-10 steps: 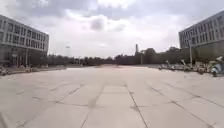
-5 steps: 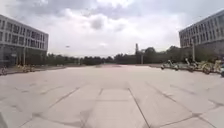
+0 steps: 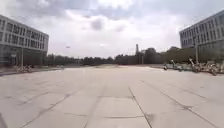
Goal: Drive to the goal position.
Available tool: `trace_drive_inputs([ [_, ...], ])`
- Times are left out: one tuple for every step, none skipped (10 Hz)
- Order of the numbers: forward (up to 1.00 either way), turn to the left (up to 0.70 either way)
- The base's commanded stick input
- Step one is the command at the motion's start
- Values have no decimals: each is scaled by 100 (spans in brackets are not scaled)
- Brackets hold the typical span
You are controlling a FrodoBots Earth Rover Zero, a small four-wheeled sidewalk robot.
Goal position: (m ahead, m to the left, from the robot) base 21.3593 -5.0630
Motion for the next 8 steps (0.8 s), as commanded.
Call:
trace_drive_inputs([
  [98, 0],
  [98, 0],
  [98, 0],
  [98, 0],
  [98, 0],
  [98, 0],
  [98, 0],
  [98, 0],
])
